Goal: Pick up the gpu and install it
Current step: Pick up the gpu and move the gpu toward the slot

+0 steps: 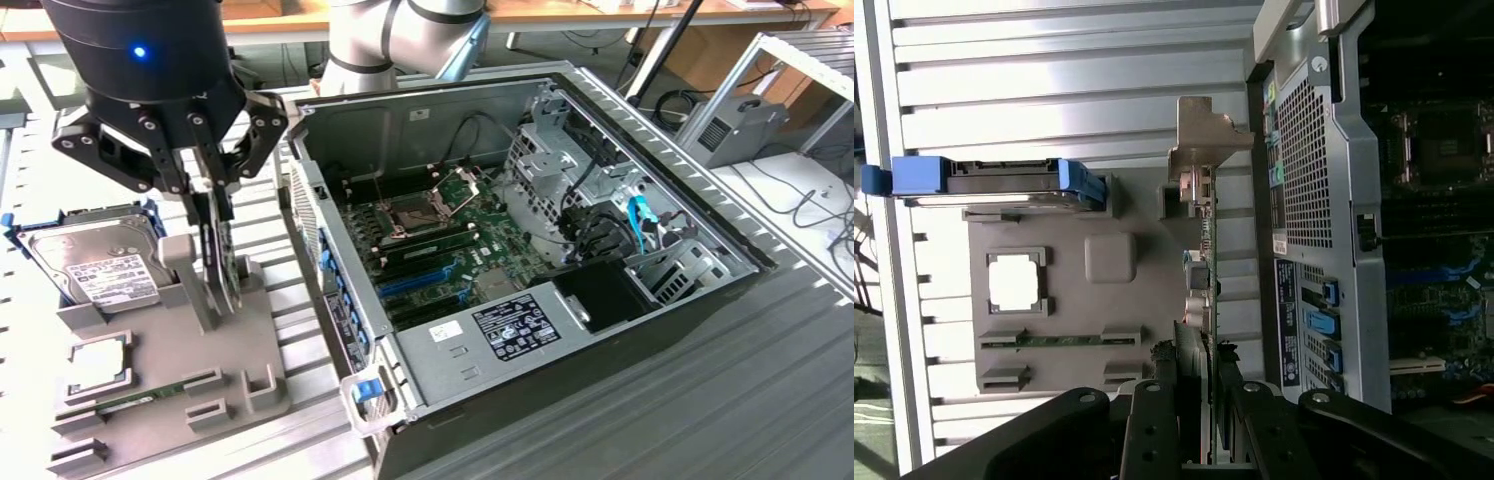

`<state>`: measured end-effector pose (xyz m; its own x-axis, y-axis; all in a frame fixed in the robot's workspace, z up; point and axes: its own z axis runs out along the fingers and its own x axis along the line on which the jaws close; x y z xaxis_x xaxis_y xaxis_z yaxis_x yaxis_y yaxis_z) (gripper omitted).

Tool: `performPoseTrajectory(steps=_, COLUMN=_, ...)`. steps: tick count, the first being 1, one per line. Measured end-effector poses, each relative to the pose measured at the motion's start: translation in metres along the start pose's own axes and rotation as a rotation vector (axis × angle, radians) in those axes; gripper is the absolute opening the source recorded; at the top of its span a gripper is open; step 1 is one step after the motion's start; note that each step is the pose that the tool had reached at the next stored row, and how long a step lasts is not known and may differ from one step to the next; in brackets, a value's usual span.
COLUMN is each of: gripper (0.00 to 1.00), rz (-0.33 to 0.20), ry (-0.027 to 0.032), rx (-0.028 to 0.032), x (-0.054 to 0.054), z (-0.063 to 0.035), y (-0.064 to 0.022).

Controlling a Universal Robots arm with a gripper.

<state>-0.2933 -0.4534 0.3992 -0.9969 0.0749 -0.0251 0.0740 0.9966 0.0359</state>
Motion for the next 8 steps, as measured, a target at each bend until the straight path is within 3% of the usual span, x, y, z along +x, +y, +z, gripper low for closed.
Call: performPoseTrajectory(steps=8, gripper=0.26, rz=0.0, ry=0.0, rx=0.0, x=-0.0001, z=-0.0043, y=0.0002)
